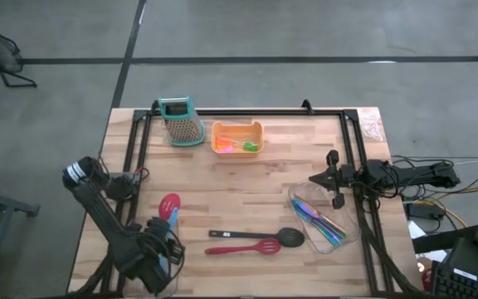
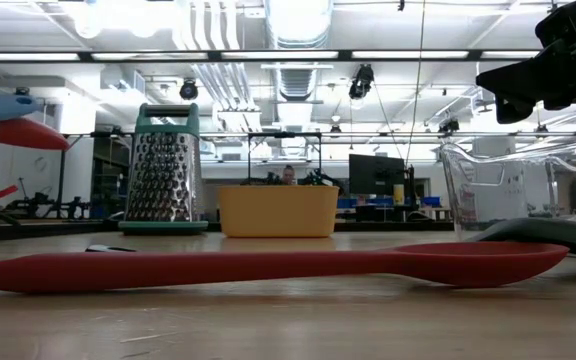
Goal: Pick & Place Kitchen Items
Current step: Put the red serving spoon into the bottom transparent bin
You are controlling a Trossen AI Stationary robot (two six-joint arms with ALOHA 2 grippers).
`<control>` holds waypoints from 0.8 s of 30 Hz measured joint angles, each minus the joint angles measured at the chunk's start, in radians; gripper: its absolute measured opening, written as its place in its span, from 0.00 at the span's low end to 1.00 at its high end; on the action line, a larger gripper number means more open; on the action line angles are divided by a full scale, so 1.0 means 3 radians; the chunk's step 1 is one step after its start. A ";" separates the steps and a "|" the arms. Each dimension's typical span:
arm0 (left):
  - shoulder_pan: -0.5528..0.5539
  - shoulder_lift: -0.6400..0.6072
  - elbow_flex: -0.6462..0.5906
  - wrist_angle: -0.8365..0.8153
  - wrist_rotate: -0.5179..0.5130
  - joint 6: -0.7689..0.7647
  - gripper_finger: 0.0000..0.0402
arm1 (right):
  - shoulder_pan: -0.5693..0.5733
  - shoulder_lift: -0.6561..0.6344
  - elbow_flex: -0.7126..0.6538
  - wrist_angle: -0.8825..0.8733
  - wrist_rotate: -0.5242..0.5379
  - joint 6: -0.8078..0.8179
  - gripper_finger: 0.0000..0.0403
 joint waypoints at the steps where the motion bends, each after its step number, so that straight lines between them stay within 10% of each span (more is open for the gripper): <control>1: 0.0011 -0.0024 0.0016 -0.0010 -0.0058 0.0026 0.49 | 0.0000 0.0000 0.0000 0.0001 0.0000 -0.0002 0.02; 13: 0.0269 -0.0131 0.0507 0.0342 -0.1857 0.1152 0.48 | 0.0000 0.0000 0.0000 0.0000 0.0000 -0.0003 0.02; 24: 0.0963 -0.0079 0.0455 0.2937 -0.1759 0.4173 0.48 | 0.0000 0.0000 0.0000 0.0001 0.0000 0.0001 0.02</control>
